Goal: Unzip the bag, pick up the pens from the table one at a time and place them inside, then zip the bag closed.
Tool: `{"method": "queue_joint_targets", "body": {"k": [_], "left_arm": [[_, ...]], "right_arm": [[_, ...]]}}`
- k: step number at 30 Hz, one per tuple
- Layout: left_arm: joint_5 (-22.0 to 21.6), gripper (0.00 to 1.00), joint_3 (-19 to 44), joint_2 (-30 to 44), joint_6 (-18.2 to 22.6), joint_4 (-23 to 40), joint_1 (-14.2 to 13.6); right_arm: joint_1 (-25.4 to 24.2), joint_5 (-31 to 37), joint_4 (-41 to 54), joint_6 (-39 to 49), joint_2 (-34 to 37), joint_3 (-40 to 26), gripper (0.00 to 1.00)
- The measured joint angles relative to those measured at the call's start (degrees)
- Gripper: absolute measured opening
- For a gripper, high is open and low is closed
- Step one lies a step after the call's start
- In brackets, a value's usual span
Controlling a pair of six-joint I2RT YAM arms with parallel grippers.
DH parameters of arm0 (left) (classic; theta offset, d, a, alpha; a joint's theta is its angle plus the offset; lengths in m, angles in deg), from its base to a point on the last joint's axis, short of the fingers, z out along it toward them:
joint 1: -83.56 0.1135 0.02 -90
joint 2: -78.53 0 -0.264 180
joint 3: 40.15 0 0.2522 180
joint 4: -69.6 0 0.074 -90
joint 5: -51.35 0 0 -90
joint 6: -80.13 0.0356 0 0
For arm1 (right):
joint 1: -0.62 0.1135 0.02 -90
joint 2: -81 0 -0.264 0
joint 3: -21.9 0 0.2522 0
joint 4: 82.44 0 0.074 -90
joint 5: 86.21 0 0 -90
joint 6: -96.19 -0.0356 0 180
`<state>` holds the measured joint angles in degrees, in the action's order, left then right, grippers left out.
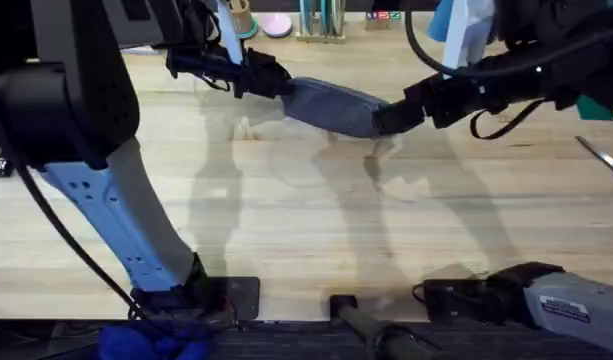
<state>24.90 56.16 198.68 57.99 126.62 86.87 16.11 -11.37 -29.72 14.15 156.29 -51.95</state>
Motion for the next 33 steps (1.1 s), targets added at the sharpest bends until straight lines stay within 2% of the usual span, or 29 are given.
{"method": "queue_joint_targets", "body": {"k": [1, 14, 20, 33], "left_arm": [[0.0, 0.041, 0.0, 0.01, 0.02, 0.0, 0.0], [0.0, 0.041, 0.0, 0.0, 0.01, 0.01, 0.0], [0.0, 0.041, 0.0, 0.0, 0.0, 0.0, 0.0], [0.0, 0.041, 0.0, 0.0, 0.01, 0.0, 0.0]], "right_arm": [[0.55, 2.04, 0.07, -0.03, 0.0, 0.0, 0.993], [2.78, 5.43, -1.78, -1.4, 0.14, 0.0, 0.953], [3.28, 6.68, -2.68, -2.24, 2.52, -0.02, 0.923], [7.3, 14.61, -6.35, -7.06, 6.68, -0.02, 0.918]]}}
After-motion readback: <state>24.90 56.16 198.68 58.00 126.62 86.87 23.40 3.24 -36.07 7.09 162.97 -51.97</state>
